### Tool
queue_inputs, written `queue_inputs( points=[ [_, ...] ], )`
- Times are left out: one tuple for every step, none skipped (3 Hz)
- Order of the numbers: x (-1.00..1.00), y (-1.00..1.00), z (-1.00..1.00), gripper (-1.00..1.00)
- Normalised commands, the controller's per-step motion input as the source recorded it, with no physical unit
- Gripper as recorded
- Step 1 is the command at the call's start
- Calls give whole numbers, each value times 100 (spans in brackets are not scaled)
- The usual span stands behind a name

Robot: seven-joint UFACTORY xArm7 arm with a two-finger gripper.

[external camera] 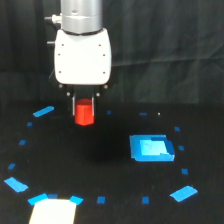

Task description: Pick up the red object from the table

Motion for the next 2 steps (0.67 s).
queue_inputs(
  points=[
    [-1, 1, 9, -100],
    [13, -19, 7, -100]
  ],
)
